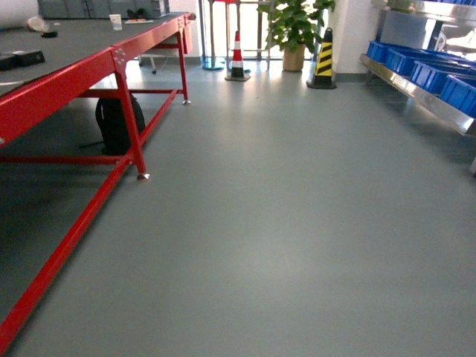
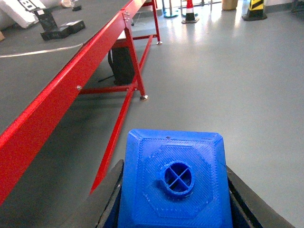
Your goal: Sort blue parts and orange caps into right shelf containers
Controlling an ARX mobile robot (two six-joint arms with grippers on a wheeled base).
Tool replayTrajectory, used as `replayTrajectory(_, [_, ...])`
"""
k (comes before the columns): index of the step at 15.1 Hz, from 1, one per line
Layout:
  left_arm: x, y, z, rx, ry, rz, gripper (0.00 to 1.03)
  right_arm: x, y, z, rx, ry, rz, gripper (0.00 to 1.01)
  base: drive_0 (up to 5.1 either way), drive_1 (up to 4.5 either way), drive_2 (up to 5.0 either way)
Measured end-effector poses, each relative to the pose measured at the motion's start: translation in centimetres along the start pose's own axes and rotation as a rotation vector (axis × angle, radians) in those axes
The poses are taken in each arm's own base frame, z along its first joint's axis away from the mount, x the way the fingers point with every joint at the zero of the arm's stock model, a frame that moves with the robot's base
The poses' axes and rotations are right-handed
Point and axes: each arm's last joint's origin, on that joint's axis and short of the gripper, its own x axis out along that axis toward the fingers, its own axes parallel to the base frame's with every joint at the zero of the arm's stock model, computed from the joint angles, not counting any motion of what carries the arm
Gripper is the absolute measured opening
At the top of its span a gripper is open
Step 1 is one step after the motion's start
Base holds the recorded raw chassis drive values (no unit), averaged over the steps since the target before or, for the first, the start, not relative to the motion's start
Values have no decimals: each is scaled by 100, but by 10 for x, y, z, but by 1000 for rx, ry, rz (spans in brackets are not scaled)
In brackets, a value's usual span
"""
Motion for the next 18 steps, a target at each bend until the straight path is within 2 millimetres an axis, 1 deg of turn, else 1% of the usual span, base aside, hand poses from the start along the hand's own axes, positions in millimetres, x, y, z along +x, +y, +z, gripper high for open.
replayTrajectory(18, [0,0,-1,1,6,0,45,0,0,0,0,1,2,43,3,434,-427])
